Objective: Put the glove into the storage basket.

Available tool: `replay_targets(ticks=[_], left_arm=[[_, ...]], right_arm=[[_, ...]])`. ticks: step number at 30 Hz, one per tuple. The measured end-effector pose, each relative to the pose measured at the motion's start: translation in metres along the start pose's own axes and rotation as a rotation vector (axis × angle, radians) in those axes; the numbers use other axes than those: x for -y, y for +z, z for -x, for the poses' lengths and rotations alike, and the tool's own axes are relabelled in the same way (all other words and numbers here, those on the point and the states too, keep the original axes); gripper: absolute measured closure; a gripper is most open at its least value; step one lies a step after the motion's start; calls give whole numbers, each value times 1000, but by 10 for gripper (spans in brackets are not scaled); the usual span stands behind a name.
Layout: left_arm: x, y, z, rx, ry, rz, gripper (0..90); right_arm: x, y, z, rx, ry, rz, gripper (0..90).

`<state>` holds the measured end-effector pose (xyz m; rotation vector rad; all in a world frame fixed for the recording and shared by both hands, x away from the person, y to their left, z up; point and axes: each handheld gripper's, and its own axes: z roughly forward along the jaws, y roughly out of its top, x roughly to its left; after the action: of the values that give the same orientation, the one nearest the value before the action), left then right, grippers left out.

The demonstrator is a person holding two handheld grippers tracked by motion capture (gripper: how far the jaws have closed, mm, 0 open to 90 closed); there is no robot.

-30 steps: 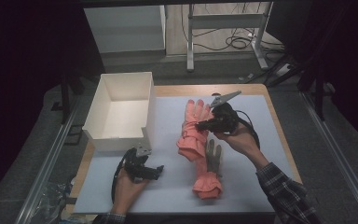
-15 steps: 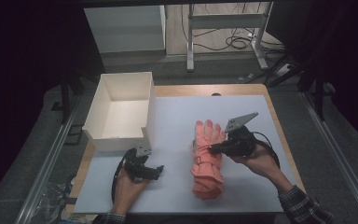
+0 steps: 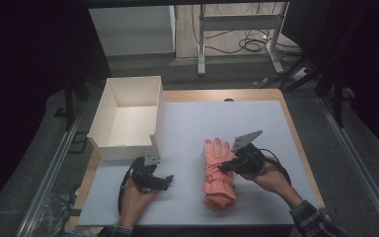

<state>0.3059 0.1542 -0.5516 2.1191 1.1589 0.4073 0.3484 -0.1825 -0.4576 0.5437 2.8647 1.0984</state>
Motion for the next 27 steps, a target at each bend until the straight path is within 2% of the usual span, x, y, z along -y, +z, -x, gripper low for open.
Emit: replay_targets(ticks=[2, 5, 6, 8, 12, 15, 17, 20, 22, 24, 27], left_arm=[[0, 0, 0, 0, 0, 0, 11], [0, 0, 0, 0, 0, 0, 11], [0, 0, 0, -1, 0, 0, 12], [0, 0, 0, -1, 0, 0, 11], [0, 0, 0, 0, 0, 0, 11], [0, 0, 0, 0, 1, -1, 11], [0, 0, 0, 0, 0, -1, 11], [0, 0, 0, -1, 0, 1, 11], [0, 0, 0, 0, 1, 0, 11], [0, 0, 0, -1, 1, -1, 11], [0, 0, 0, 0, 4, -2, 11]], right_arm=[[2, 3, 0, 13, 4, -16, 864], [8, 7, 2, 9, 23, -22, 850], [11, 6, 4, 0, 39, -8, 822], [12, 5, 5, 0, 41, -2, 801], [14, -1, 5, 3, 52, 52, 640], [15, -9, 5, 11, 51, 98, 605], [17, -18, 6, 39, 57, 136, 605], [20, -24, 6, 62, 67, 150, 605], [27, -29, 6, 108, 67, 148, 605], [30, -30, 5, 119, 66, 146, 605], [42, -32, 1, 169, 56, 136, 595]])
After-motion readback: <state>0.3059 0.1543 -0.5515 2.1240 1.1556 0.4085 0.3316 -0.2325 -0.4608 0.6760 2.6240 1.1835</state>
